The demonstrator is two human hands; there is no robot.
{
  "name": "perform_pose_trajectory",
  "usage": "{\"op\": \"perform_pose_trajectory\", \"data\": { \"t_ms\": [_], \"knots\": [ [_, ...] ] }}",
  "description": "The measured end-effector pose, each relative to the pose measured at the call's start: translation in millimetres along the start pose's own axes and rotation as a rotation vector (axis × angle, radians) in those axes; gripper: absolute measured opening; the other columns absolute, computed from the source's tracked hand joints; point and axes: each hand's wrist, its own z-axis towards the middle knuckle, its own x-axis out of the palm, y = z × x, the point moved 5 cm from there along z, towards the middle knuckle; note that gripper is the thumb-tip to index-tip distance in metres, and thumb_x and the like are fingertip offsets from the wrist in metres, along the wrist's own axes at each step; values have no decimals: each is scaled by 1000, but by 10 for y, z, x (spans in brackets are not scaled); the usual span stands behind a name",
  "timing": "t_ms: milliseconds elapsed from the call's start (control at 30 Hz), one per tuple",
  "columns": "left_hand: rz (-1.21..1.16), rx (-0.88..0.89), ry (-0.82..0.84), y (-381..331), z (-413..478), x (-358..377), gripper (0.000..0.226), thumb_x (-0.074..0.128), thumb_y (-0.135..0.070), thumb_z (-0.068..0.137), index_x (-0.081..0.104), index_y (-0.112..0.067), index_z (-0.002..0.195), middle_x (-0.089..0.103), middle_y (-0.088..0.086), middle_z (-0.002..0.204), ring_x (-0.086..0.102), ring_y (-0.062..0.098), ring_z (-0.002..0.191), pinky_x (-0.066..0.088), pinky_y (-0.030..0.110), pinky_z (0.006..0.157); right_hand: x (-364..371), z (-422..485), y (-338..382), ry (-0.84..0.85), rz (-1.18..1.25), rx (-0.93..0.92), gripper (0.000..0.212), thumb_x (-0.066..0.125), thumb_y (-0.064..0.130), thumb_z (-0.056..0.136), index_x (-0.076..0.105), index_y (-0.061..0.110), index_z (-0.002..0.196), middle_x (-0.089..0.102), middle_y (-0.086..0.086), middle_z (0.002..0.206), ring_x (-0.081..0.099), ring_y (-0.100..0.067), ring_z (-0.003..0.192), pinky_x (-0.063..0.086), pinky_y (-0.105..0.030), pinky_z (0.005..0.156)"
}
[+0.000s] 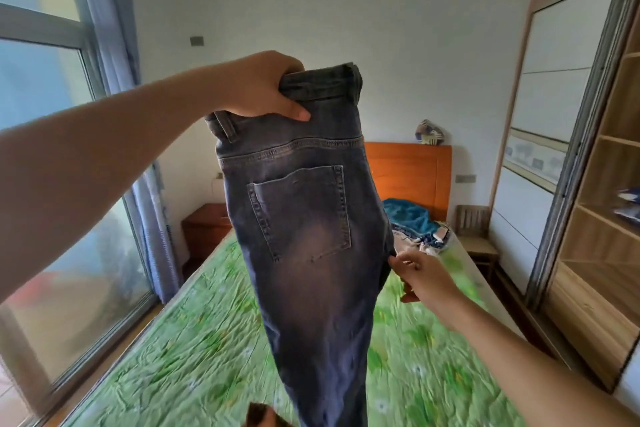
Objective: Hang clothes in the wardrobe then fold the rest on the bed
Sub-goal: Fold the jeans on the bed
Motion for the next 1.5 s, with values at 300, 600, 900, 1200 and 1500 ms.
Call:
{"op": "perform_pose_trajectory", "data": {
  "t_ms": [300, 600, 900, 1200, 1500],
  "knots": [
    [18, -51, 17, 160, -264, 33, 32, 82, -47, 76, 54, -34, 77, 60, -14, 78, 54, 0, 71, 34, 25, 59, 591, -86, 278, 216, 748, 167, 14, 60, 31, 96, 72, 28, 89, 64, 1, 78, 59, -15, 69, 42, -33, 64],
    [-28, -103, -18, 345, -648, -264, 31, 85, -46, 74, 56, -36, 82, 64, -13, 82, 58, -2, 75, 39, 21, 61, 385, -280, 530, 325, 708, 17, 29, 72, 21, 80, 79, 12, 106, 75, -5, 98, 68, -16, 85, 53, -29, 69],
    [-86, 22, -29, -96, -942, -469, 31, 84, -44, 75, 57, -32, 84, 62, -13, 83, 57, 2, 76, 38, 24, 61, -41, -836, 794, 114, -120, -225, 12, 76, 10, 88, 65, 12, 92, 68, 6, 89, 63, -18, 95, 42, -30, 74],
    [-100, 213, 46, -1263, -1107, -205, 51, 84, -53, 69, 58, -30, 106, 54, -18, 88, 49, -2, 77, 34, 21, 60, -181, -1702, 2426, 43, 103, -451, 58, 84, 21, 70, 61, 12, 123, 74, -10, 113, 71, -26, 107, 60, -37, 84],
    [-196, 108, 266, -1218, -1553, -24, 26, 87, -33, 74, 65, -27, 86, 68, -12, 77, 64, 0, 71, 44, 21, 62, -704, -2110, 2146, -81, 166, -442, 33, 76, 4, 80, 71, 7, 112, 76, -12, 106, 73, -31, 102, 55, -55, 98]
  ]
}}
